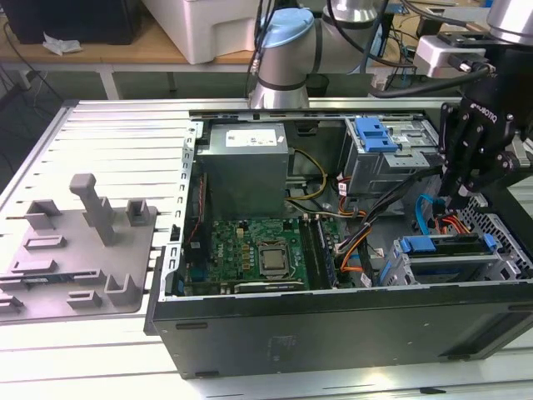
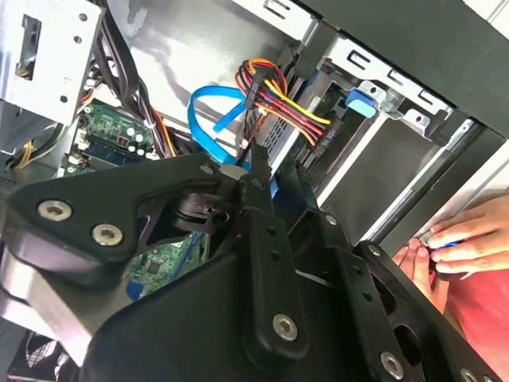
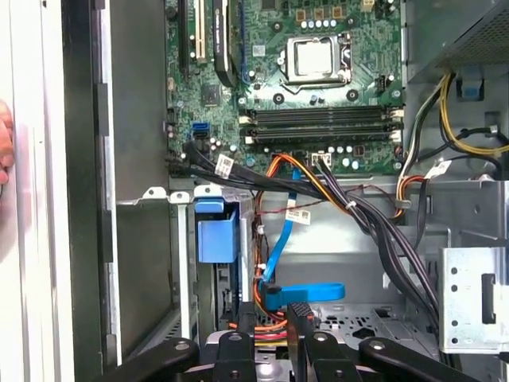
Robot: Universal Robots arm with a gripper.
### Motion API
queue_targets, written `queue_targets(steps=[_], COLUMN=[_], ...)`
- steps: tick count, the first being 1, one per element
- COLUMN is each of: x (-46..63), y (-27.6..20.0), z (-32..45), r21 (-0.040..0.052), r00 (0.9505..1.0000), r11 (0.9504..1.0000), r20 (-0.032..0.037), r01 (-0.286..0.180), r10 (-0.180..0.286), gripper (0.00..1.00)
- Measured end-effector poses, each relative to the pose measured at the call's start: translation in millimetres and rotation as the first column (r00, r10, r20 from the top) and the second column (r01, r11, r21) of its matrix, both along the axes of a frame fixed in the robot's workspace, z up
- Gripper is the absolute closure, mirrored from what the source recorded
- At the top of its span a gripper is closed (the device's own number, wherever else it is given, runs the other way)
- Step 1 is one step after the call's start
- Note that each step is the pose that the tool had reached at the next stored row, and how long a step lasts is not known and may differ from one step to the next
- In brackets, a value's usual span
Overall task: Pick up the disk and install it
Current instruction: 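Insert the second disk wire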
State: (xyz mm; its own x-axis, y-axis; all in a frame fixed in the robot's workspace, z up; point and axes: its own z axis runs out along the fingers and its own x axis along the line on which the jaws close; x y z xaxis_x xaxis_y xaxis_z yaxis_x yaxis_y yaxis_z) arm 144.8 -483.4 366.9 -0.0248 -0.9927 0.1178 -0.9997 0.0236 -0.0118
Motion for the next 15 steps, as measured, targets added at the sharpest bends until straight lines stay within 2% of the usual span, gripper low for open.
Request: queue_targets(steps=[1,4,10,11,12,13,14,15], x=[-1.4,-6.4,-15.2,-15.2,-15.2,-15.3,-17.1,-19.6], y=[1.0,2.2,3.5,3.5,3.6,3.6,4.8,5.3], z=[-0.6,-1.3,-3.7,-4.1,-4.4,-5.4,-10.7,-11.9], r21=[-0.0036,-0.0072,-0.0134,-0.0157,-0.0195,-0.0285,-0.0349,-0.0349], r00=[1.0,0.9998,0.9993,0.9992,0.9992,0.9992,0.9987,0.9983], r11=[1.0,1.0,0.9999,0.9999,0.9998,0.9996,0.9994,0.9994], r20=[0.0078,0.0194,0.0378,0.0387,0.0392,0.0406,0.05,0.0582], r01=[-0.001,-0.003,-0.005,-0.005,-0.005,-0.005,-0.005,-0.004], r10=[0.001,0.003,0.005,0.006,0.006,0.006,0.007,0.007], gripper=[0.69,0.69,0.69,0.69,0.69,0.69,0.69,0.71])
